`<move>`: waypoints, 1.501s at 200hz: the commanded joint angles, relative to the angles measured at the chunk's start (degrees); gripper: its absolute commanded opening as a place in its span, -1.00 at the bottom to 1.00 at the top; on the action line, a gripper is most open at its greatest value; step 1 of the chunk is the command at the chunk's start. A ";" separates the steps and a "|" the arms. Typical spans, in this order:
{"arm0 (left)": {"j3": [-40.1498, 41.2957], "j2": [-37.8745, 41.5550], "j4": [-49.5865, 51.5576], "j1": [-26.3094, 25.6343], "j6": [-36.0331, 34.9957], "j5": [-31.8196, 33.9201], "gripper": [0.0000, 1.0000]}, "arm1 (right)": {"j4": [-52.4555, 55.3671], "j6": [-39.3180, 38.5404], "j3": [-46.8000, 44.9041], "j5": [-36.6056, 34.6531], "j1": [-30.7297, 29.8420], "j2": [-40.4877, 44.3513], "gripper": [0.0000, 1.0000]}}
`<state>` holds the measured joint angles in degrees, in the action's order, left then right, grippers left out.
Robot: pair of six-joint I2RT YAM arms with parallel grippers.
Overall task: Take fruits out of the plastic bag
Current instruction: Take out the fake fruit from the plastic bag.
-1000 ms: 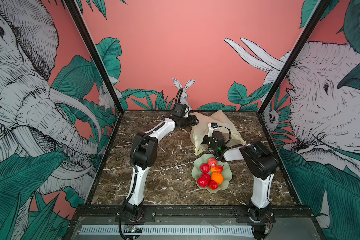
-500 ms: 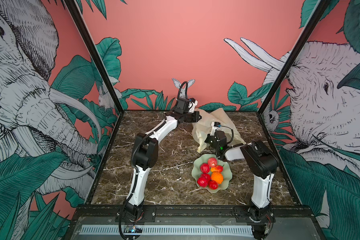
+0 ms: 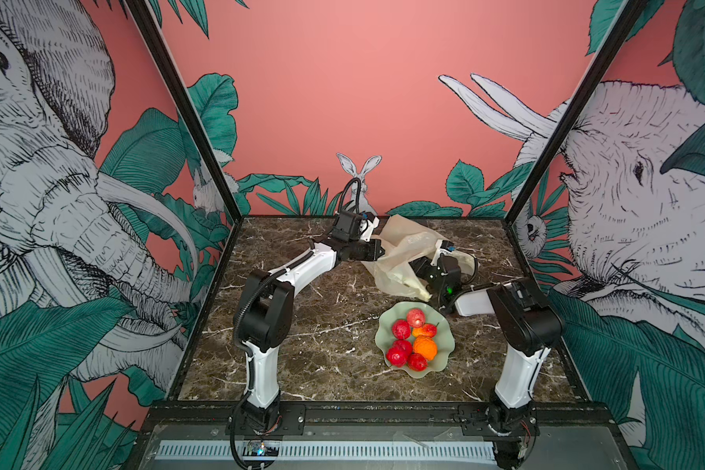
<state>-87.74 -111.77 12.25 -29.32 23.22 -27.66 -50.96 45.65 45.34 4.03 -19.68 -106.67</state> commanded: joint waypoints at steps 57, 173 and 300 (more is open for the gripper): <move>2.35 -0.69 -10.12 2.03 7.54 -4.27 -1.00 | 19.83 -7.45 7.39 3.10 2.28 2.89 0.47; 3.37 -4.07 -12.24 2.78 8.67 -8.72 -1.00 | 12.28 -7.97 20.31 17.91 -2.16 -12.39 0.50; 11.30 -6.55 -20.04 9.92 14.67 -6.08 -1.00 | 19.94 -16.20 25.93 18.99 -5.75 -15.19 0.39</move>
<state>-79.05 -116.60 -2.68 -21.50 34.02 -35.05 -32.58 33.23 70.15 23.11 -24.75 -123.17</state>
